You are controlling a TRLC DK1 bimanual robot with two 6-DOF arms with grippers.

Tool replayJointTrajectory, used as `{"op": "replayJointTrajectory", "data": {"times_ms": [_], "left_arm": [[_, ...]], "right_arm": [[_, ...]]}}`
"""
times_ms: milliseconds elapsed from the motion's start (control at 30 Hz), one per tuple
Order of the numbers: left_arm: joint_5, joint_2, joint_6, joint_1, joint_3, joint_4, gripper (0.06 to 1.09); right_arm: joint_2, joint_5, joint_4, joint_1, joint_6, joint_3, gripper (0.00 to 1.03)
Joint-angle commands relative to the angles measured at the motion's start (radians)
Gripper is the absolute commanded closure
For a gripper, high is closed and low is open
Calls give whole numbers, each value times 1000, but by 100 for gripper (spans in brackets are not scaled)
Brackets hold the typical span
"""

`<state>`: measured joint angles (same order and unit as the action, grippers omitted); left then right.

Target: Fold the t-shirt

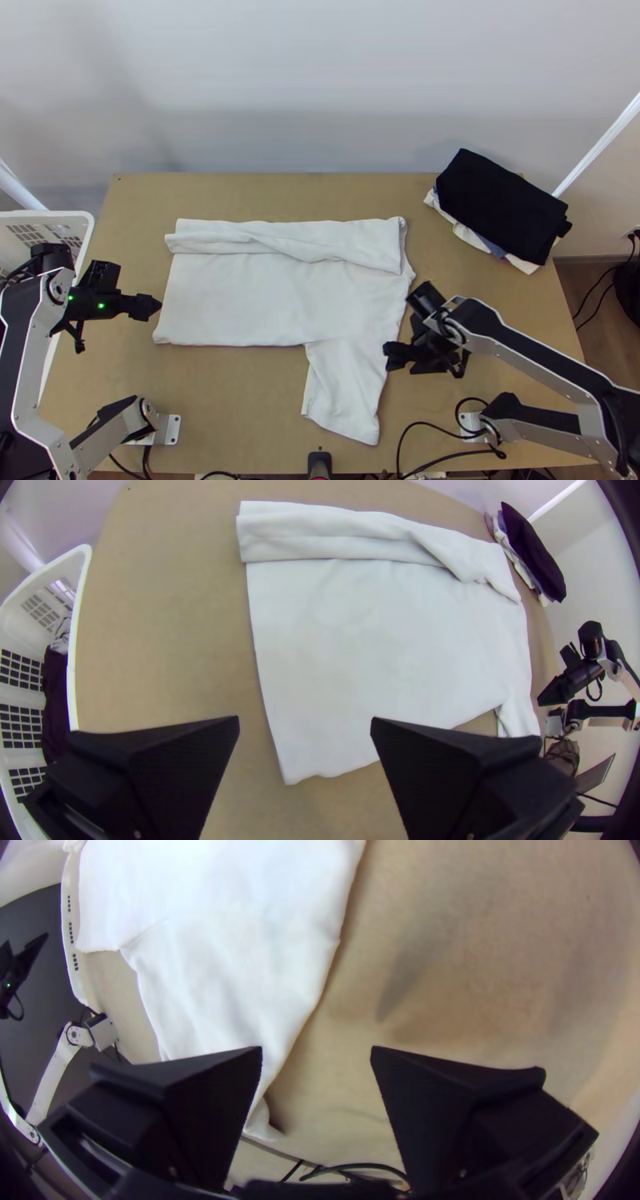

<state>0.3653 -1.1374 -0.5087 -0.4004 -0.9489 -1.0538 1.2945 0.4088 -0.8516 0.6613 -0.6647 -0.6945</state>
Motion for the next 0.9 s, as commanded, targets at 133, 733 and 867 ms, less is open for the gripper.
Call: {"op": "replayJointTrajectory", "data": {"times_ms": [133,733,867], "left_arm": [[-11,18,-44,-23,24,-25,13],[-198,-81,-301,-34,127,-64,12],[-198,-119,-307,-11,133,-66,13]], "right_arm": [[97,4,102,0,45,12,41],[118,-21,252,11,70,16,100],[112,-21,252,9,68,15,100]]}}
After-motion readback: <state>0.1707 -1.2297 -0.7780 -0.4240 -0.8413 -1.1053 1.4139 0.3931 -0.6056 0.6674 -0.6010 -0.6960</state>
